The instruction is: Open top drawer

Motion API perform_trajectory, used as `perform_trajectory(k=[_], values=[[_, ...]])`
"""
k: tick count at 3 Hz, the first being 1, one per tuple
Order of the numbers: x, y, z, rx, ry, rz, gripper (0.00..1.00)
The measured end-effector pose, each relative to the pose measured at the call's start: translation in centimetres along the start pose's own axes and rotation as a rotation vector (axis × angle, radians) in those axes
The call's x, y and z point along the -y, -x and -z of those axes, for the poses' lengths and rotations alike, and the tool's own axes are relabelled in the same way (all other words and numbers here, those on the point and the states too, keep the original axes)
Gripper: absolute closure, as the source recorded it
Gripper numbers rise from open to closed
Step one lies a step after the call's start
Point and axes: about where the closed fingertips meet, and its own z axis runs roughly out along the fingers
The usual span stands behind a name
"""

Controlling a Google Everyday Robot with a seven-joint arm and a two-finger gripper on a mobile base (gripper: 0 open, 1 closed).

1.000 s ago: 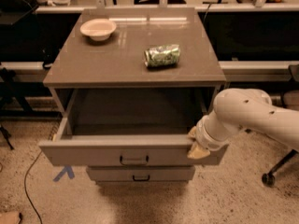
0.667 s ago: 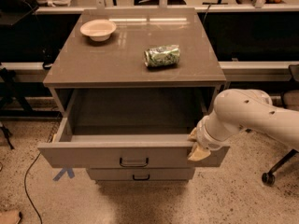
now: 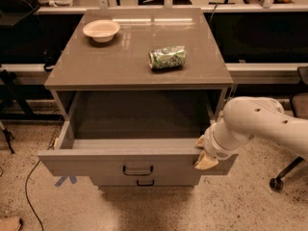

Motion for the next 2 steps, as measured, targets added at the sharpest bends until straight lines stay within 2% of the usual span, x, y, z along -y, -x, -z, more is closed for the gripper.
perform_trajectory(k=[1,2], values=[[-0.60,-0.10,-0.06,0.005,-0.007,-0.012,1.00],[-0.58,-0.04,0.11,0.005,-0.007,-0.012,0.81]])
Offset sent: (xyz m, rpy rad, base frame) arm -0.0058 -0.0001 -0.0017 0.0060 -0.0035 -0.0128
